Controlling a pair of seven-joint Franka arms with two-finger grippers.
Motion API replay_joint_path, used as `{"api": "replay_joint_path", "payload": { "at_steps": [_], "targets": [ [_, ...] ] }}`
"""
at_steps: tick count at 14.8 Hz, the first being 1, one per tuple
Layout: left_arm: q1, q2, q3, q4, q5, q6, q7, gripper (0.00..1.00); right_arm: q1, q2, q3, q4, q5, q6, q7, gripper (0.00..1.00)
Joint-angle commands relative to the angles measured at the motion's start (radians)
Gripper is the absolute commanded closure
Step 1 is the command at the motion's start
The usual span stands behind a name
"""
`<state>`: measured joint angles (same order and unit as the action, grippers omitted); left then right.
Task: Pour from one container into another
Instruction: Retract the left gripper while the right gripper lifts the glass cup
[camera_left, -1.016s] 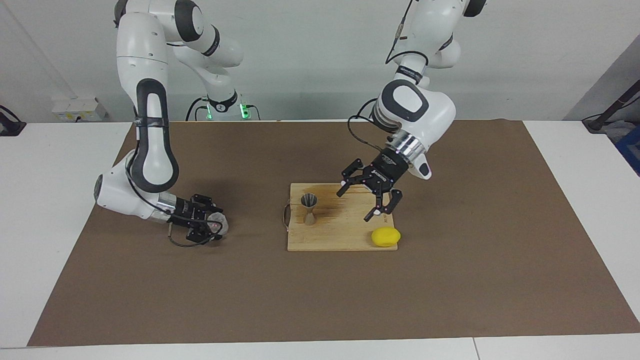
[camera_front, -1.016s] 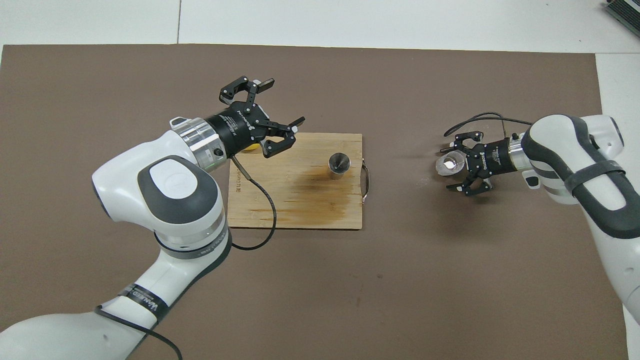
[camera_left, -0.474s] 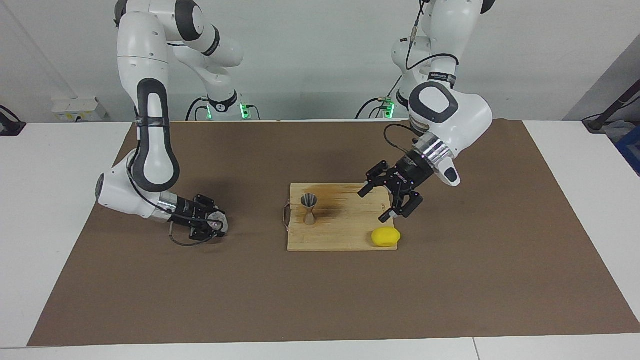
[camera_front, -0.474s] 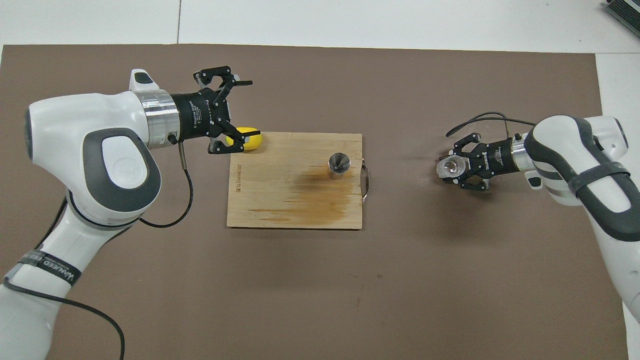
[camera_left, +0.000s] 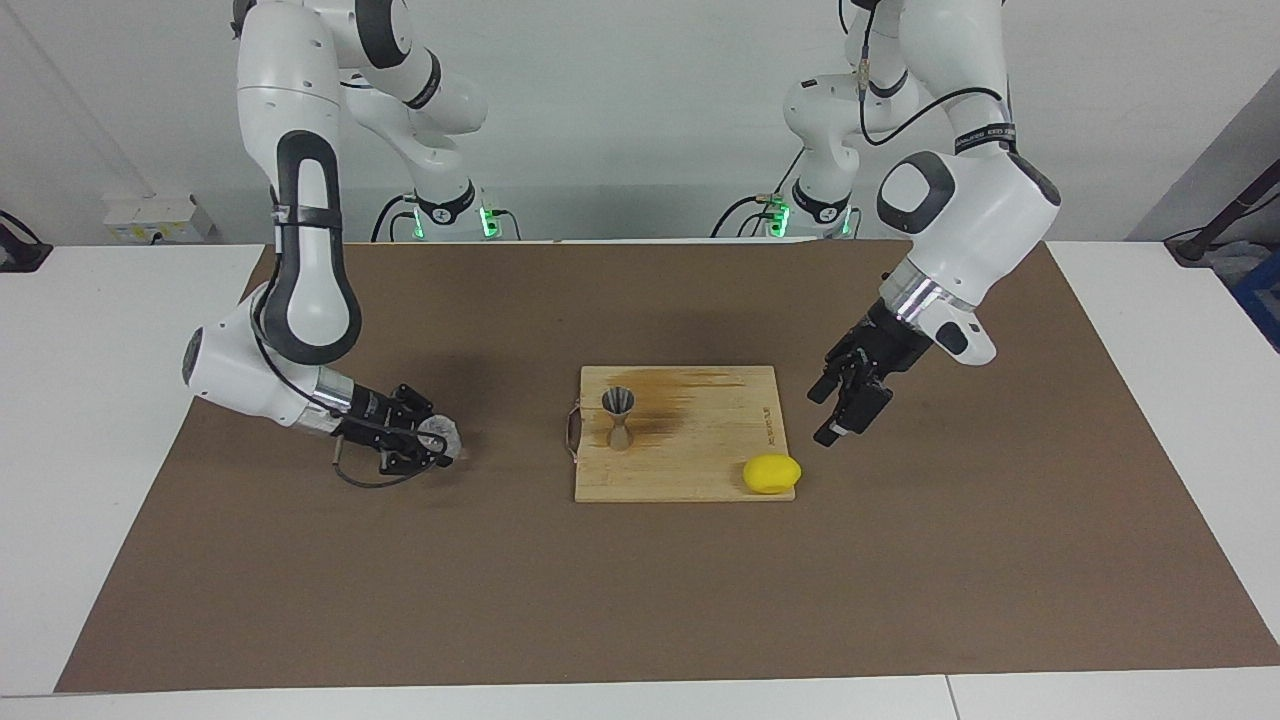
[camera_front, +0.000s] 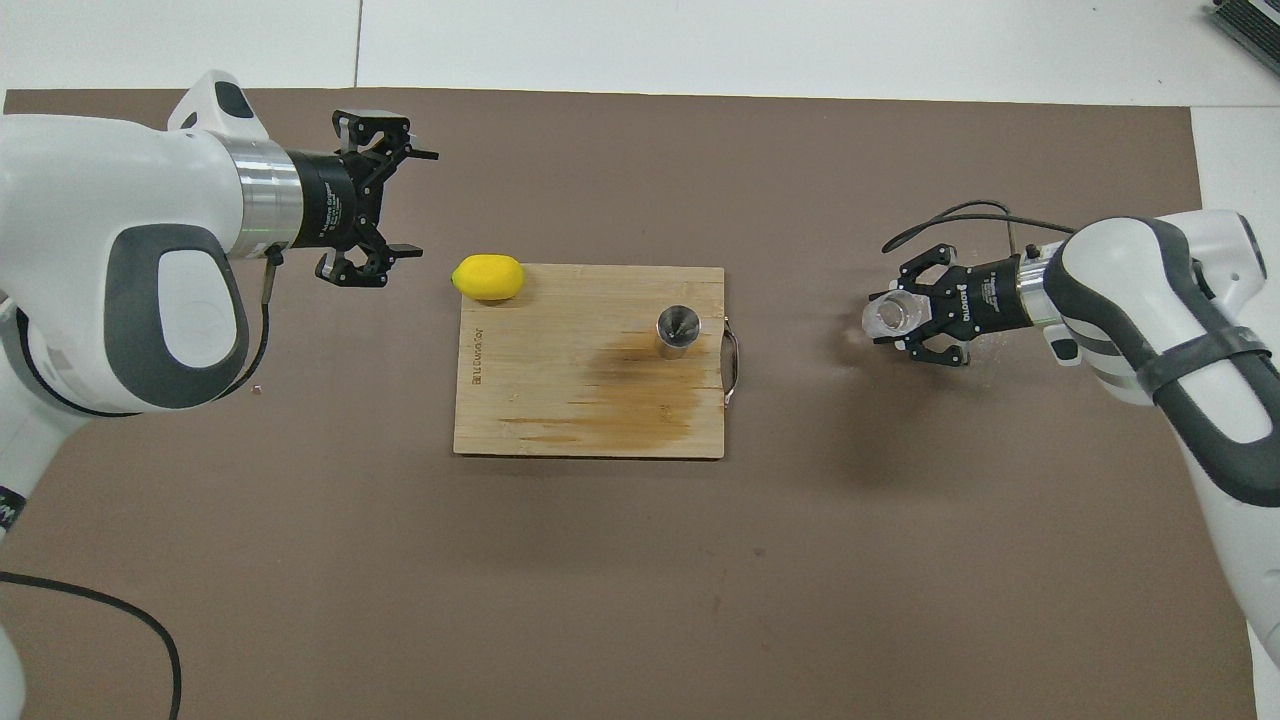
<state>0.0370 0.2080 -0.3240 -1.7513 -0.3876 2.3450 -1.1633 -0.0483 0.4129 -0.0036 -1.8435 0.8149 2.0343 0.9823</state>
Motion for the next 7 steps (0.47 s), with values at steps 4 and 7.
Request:
{"api": "replay_joint_path", "payload": {
  "at_steps": [4,7],
  "targets": [
    [0.066,-0.013,-0.001,0.009,0.255,-0.093,0.265,0.00,0.128,-0.029,-0.001,0.084,-0.134,0.052,0.281,0.92],
    [0.121,-0.027,-0.001,0.001,0.265,-0.145,0.540,0.00,0.186,-0.028,-0.001,0.127,-0.201,0.073,0.402,0.92]
  ]
}}
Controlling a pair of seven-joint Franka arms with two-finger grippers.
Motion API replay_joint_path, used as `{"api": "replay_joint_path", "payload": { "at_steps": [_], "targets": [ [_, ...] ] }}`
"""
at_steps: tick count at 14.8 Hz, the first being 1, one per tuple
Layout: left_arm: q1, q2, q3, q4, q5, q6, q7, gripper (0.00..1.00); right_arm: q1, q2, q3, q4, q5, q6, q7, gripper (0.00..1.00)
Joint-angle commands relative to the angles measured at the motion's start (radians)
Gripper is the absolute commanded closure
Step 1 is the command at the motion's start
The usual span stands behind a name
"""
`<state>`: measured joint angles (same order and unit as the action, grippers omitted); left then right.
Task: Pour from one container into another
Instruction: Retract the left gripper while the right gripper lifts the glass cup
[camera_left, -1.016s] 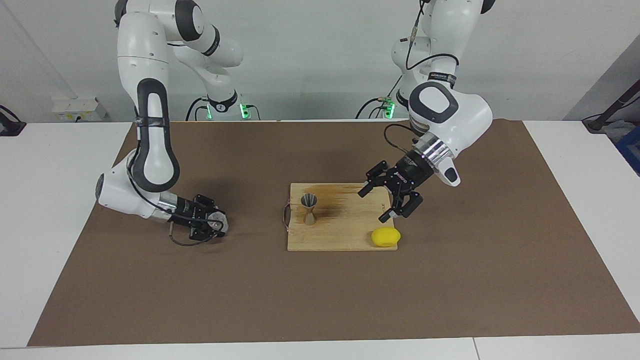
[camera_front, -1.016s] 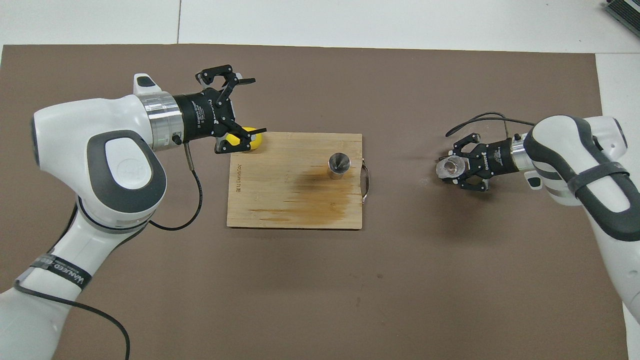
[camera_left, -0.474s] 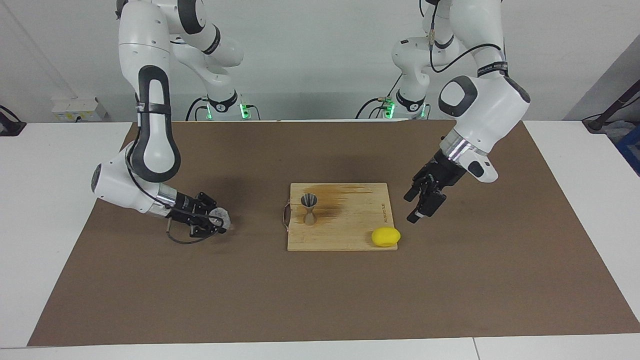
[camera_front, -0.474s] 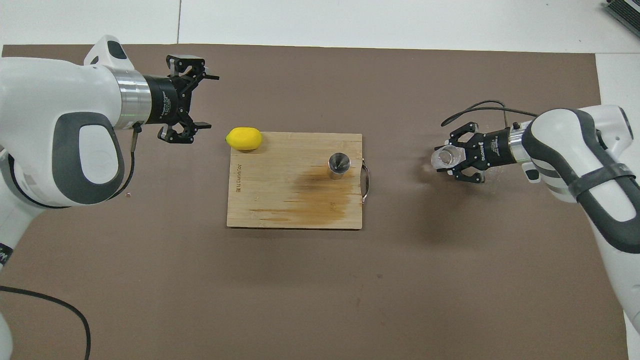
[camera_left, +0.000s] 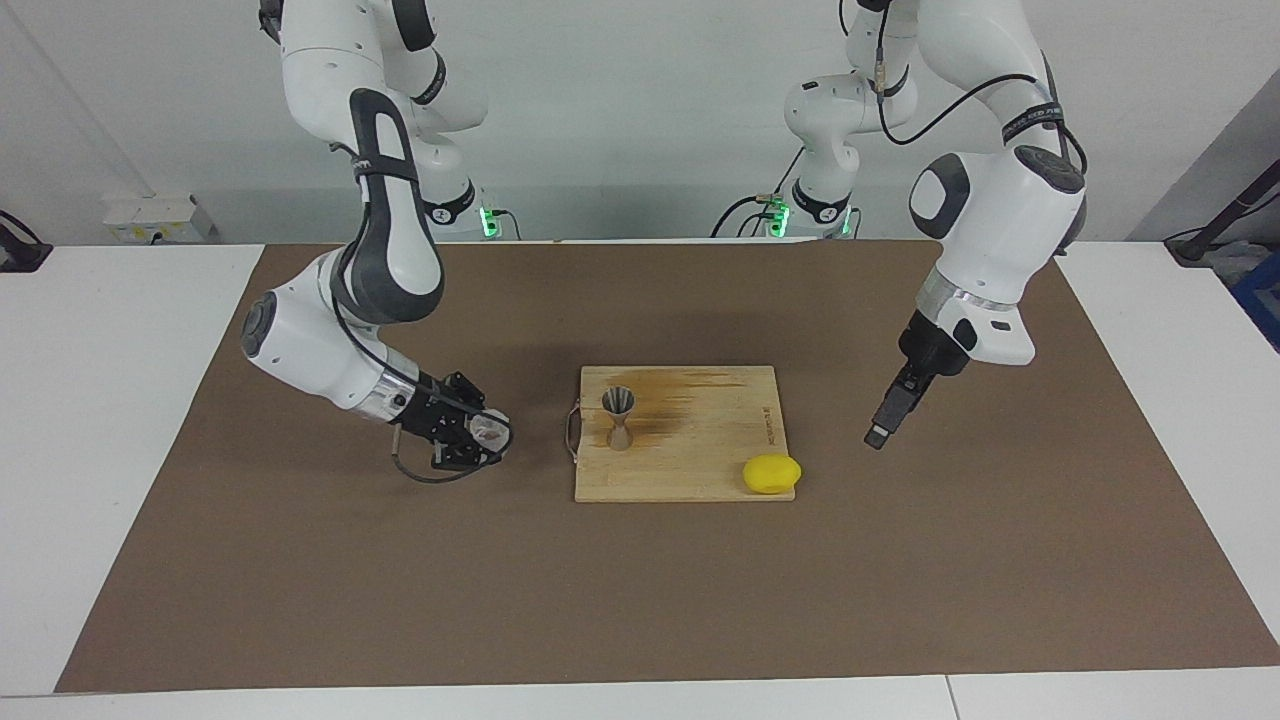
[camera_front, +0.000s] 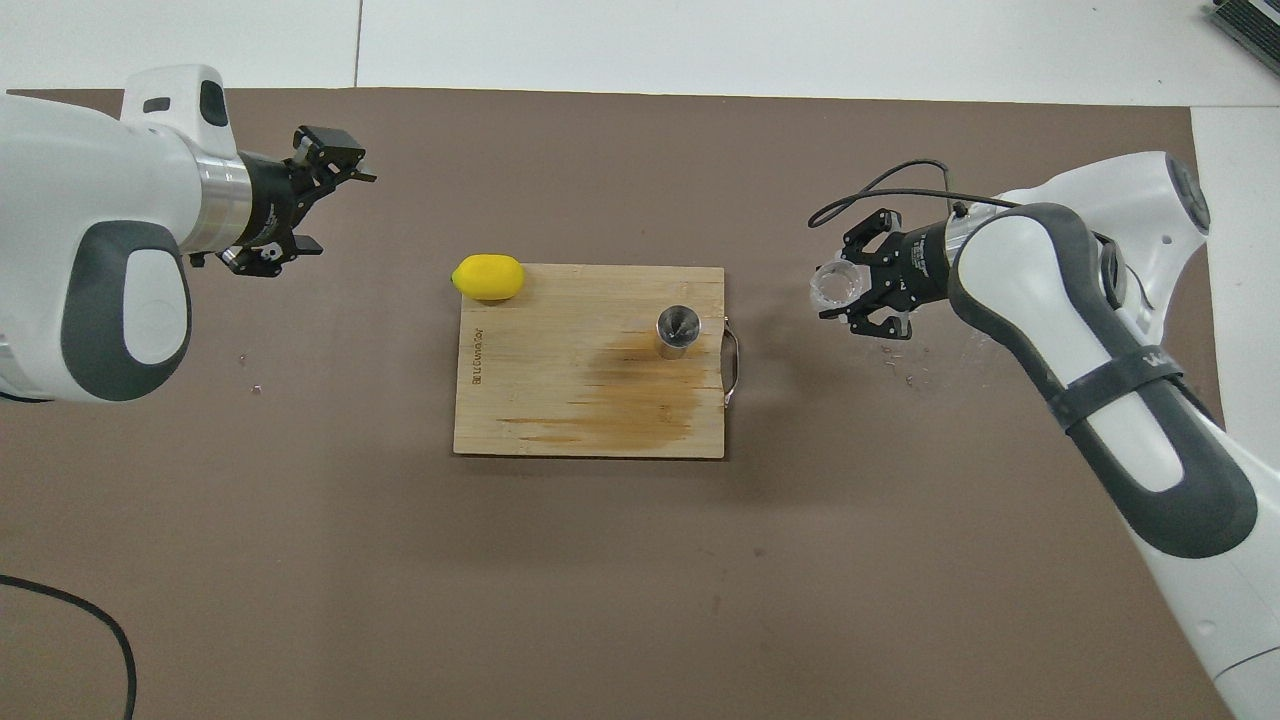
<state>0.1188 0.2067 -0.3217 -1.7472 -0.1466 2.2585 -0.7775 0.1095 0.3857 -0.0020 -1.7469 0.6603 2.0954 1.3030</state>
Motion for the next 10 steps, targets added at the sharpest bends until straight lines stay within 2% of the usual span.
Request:
{"api": "replay_joint_path", "payload": {
  "at_steps": [1,5,7,10],
  "targets": [
    [0.059,-0.030,-0.004,-0.003,0.024,-0.085,0.243,0.00,0.050,-0.001,-0.003,0.049,-0.065,0.014,0.120,0.92],
    [0.134,-0.072,0.001,-0.006,0.038,-0.232,0.610,0.00,0.117,0.005,-0.003,0.110,-0.189,0.014,0.254,0.92],
    [0.137,-0.092,-0.002,-0.006,0.166,-0.305,0.688,0.00,0.147,0.012,0.000,0.142,-0.264,0.014,0.313,0.92],
    [0.137,-0.127,-0.002,0.000,0.188,-0.370,0.715,0.00,0.191,0.013,-0.003,0.153,-0.306,0.014,0.332,0.92]
  ]
}}
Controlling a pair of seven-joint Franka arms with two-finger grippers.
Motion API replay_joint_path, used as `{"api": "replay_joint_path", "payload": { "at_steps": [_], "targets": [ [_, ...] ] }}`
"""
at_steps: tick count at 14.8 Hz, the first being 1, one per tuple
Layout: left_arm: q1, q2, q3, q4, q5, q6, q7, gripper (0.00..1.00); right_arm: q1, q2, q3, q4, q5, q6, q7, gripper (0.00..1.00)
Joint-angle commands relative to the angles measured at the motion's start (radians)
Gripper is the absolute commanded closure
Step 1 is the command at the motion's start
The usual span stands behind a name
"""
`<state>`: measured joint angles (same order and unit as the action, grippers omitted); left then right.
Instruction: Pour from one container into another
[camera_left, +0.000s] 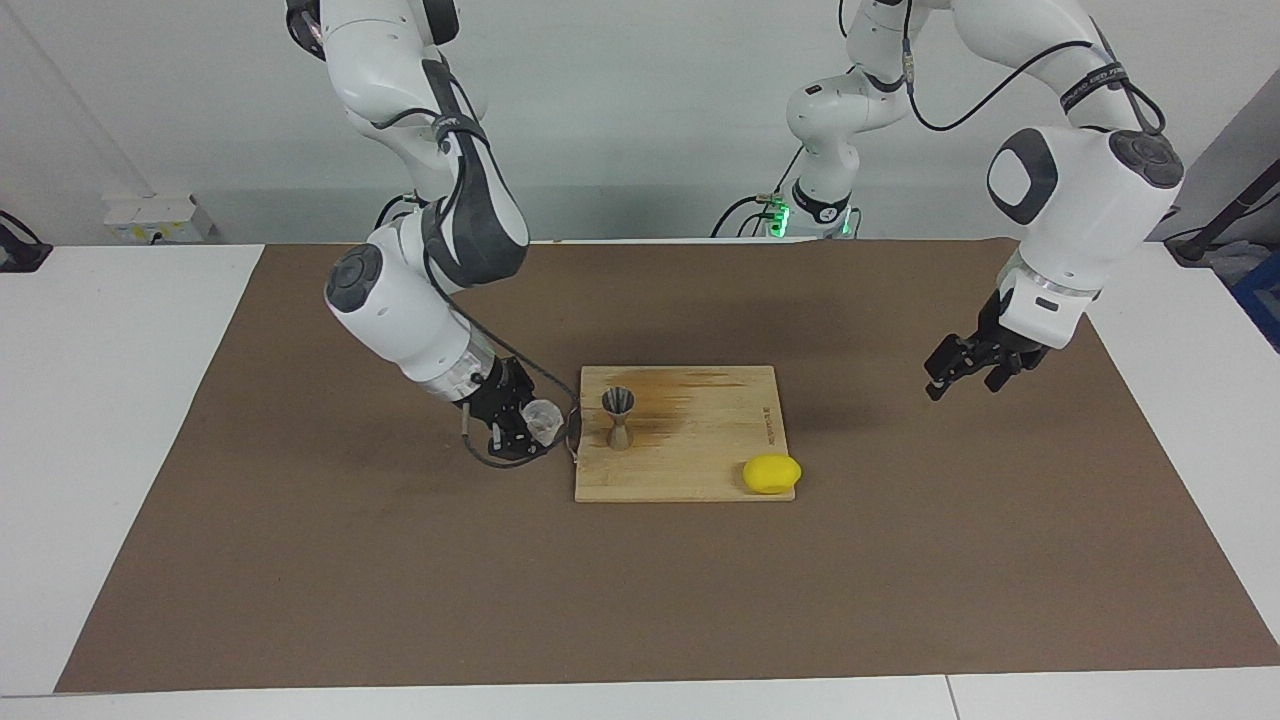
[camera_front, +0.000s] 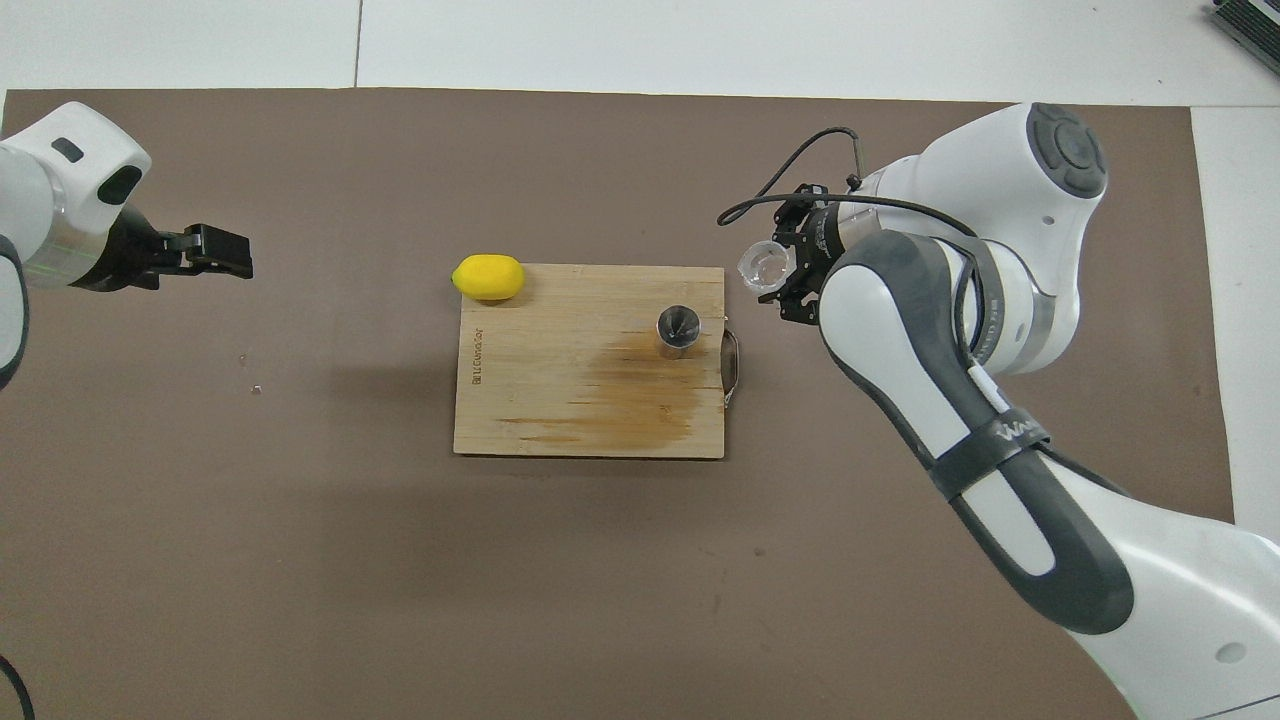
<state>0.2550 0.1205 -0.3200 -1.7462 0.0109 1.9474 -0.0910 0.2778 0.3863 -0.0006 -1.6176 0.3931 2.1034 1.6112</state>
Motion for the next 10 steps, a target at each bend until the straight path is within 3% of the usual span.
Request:
{"api": "replay_joint_path", "payload": {
  "at_steps": [1,4,10],
  "targets": [
    [0.004,-0.071,-0.001,0.001,0.029,-0.100,0.030,0.00,0.043,0.011,-0.004,0.024,-0.072,0.006,0.029,0.92],
    [0.004,-0.165,0.002,0.001,0.014,-0.211,0.030,0.00,0.072,0.011,-0.002,0.024,-0.138,0.007,0.055,0.92],
    [0.041,-0.203,0.006,0.002,-0.068,-0.255,0.031,0.00,0.118,0.011,-0.002,0.022,-0.217,0.021,0.075,0.92]
  ]
}}
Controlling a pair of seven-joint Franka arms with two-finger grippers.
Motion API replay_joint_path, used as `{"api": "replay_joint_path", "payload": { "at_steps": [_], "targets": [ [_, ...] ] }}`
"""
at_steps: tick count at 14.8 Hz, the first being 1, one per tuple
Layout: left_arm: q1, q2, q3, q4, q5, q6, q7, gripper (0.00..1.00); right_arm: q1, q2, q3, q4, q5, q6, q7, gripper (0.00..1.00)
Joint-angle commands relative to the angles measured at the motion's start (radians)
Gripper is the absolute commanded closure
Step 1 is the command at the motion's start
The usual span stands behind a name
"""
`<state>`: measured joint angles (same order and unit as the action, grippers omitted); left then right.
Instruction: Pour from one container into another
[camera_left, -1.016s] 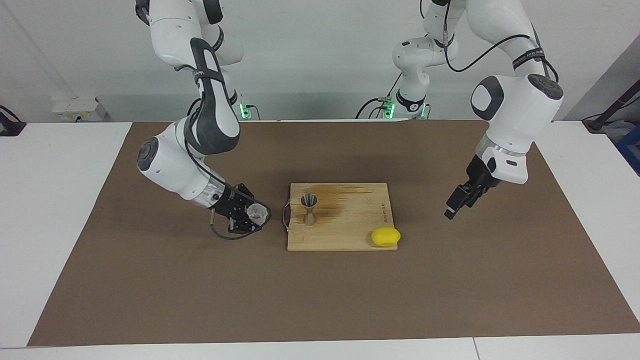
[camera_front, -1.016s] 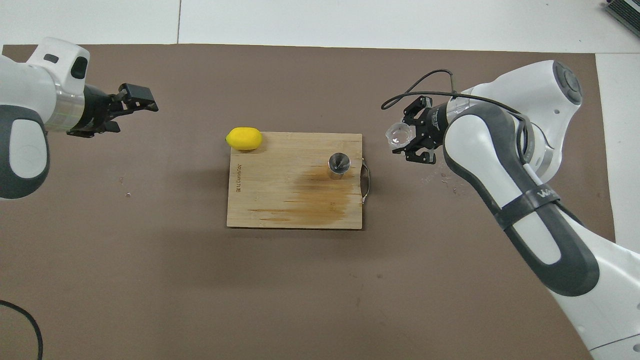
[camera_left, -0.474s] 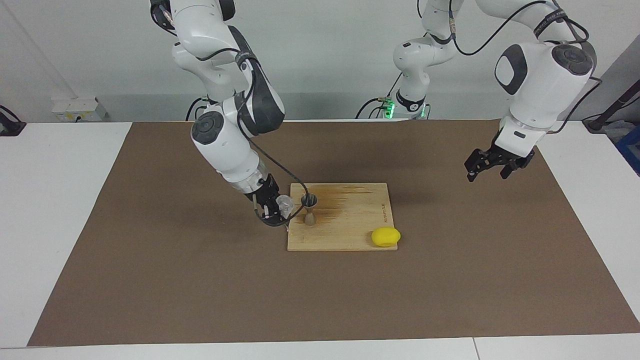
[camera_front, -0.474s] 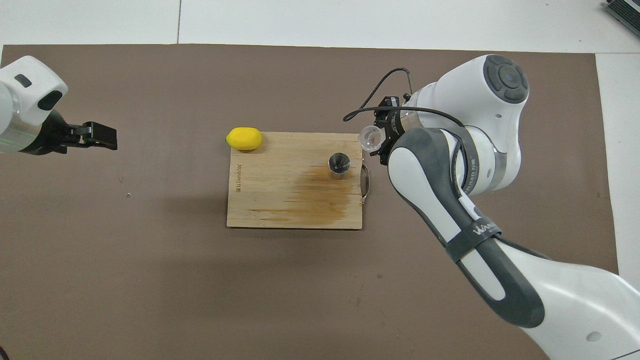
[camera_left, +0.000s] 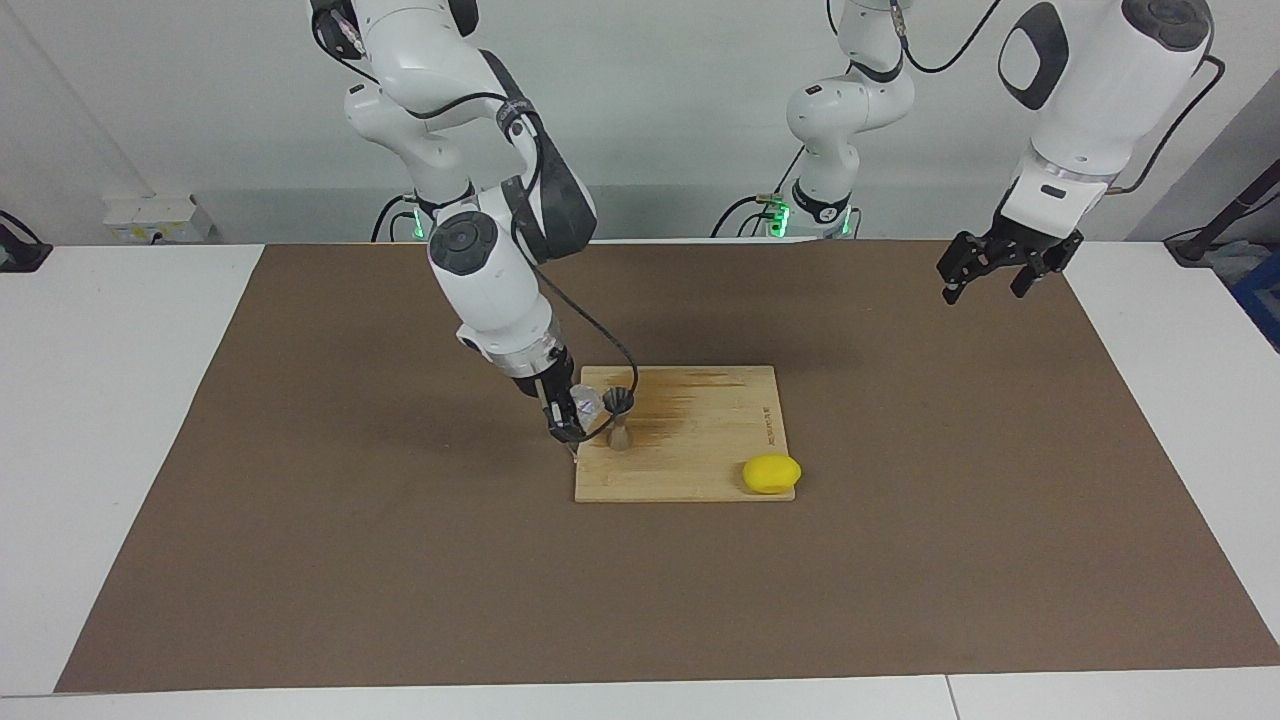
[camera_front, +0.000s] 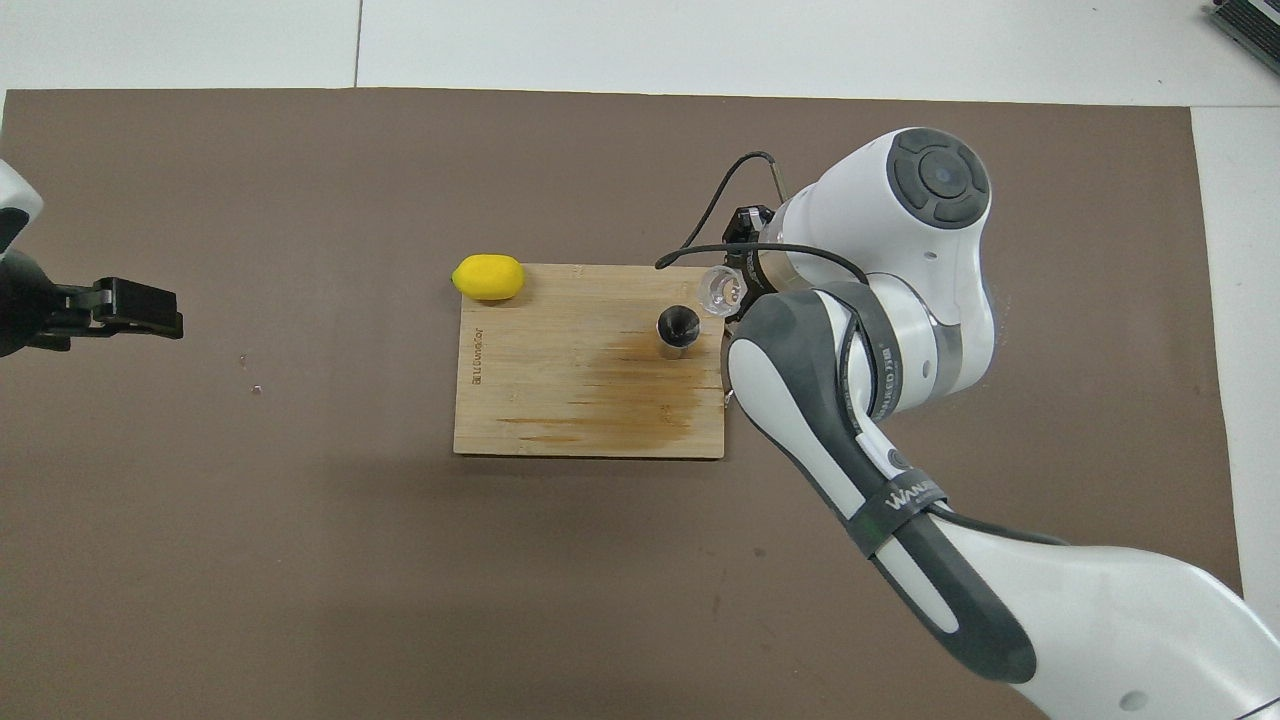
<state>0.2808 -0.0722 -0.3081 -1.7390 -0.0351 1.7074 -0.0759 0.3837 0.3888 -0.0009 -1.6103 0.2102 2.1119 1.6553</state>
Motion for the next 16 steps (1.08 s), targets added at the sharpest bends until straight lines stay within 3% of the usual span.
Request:
{"api": "replay_joint_path", "payload": {
  "at_steps": [1,5,14,16],
  "targets": [
    [0.003,-0.011,0.000,-0.005,-0.022,-0.017,0.019,0.00,0.014,0.008,-0.002,0.015,-0.055,0.013,0.032,0.92],
    [-0.219,-0.015,0.233,-0.010,-0.020,-0.025,0.064,0.00,0.032,0.008,-0.001,0.007,-0.123,0.034,0.031,0.92],
    [-0.227,-0.029,0.238,0.004,-0.009,-0.112,0.122,0.00,0.079,0.015,-0.001,0.001,-0.270,0.037,0.083,0.93],
    [-0.213,-0.021,0.227,0.090,-0.005,-0.207,0.125,0.00,0.084,0.015,-0.001,-0.003,-0.308,0.036,0.081,0.93]
  ]
}}
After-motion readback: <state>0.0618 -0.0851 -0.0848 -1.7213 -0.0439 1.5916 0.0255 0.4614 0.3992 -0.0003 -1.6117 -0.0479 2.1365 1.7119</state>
